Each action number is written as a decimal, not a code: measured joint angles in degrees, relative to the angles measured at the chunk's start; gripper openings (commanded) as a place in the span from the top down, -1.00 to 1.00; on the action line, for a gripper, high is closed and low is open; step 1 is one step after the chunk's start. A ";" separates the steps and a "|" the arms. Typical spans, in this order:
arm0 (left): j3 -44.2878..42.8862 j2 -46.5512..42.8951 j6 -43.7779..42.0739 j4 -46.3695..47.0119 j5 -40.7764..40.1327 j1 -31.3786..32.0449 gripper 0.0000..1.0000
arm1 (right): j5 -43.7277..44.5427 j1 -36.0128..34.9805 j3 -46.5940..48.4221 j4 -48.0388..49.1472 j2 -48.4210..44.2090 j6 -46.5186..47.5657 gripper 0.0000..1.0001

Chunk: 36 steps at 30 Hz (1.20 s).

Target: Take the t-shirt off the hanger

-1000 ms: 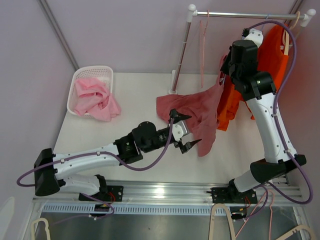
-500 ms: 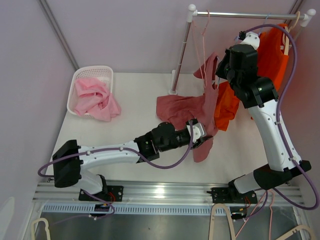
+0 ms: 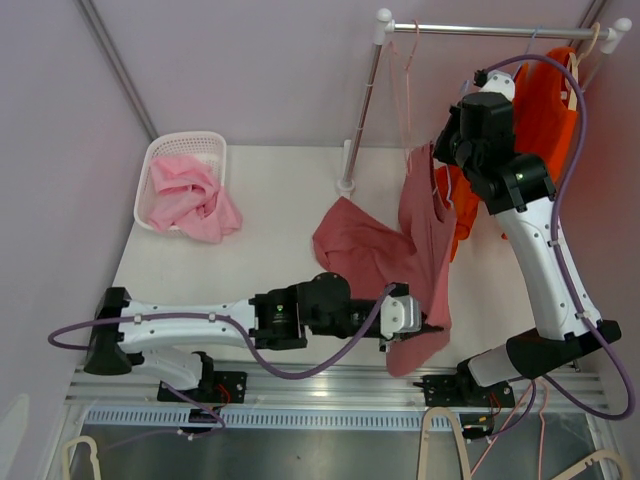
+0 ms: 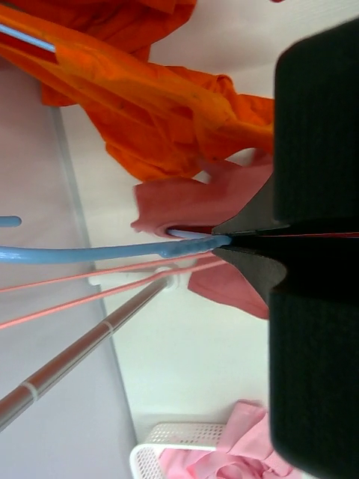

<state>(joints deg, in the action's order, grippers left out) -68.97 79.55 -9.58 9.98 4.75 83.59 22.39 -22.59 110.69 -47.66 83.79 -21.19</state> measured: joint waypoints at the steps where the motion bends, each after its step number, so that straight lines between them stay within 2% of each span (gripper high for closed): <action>1: 0.04 -0.87 1.05 -0.26 2.99 0.39 0.99 | -0.81 0.44 0.04 -1.03 0.00 -0.02 1.00; 4: 1.68 -2.47 5.07 0.44 13.25 0.76 0.99 | -2.25 1.75 1.14 -2.51 0.83 0.02 1.00; 6: 4.48 -2.21 6.43 0.39 17.00 0.96 0.99 | -3.41 2.34 2.27 -3.91 1.57 0.17 1.00; 9: 5.86 2.51 7.43 -2.73 16.90 0.61 0.99 | -6.45 2.80 5.60 -9.01 2.89 0.52 1.00; 12: 2.62 10.49 10.64 -10.56 11.32 -1.77 0.99 | -9.77 3.48 11.47 -14.64 5.27 1.53 1.00; 15: -1.79 16.98 16.22 -16.92 7.85 -7.39 0.99 | -11.30 3.61 14.62 -17.92 6.45 2.93 1.00; 17: -1.97 17.55 20.26 -19.32 5.64 -12.44 0.99 | -11.13 3.26 14.43 -19.15 6.10 3.72 1.00; 21: -1.70 14.38 28.55 -21.31 -1.86 -22.84 0.99 | -10.23 3.02 10.82 -19.34 3.50 5.38 1.00; 24: -1.79 10.34 33.79 -23.76 -3.63 -31.56 0.99 | -8.72 2.93 10.43 -19.43 1.05 6.40 1.00; 27: -2.32 5.84 35.60 -27.19 -5.84 -38.58 0.99 | -7.02 3.02 8.72 -16.90 -2.73 7.43 1.00; 30: -5.44 1.01 35.36 -32.76 -7.28 -39.63 0.99 | -5.99 3.21 4.37 -10.86 -7.23 8.46 1.00; 33: -14.51 -2.03 34.99 -39.12 -5.92 -40.19 0.99 | -5.35 3.43 -1.20 -1.53 -10.01 9.68 1.00; 36: -26.36 -3.32 35.17 -43.06 -1.55 -46.51 0.99 | -5.44 4.07 -5.92 7.78 -9.90 10.78 1.00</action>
<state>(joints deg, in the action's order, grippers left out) -95.33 76.23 25.58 -33.08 3.20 37.08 16.95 -18.52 104.77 -39.88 73.89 -10.41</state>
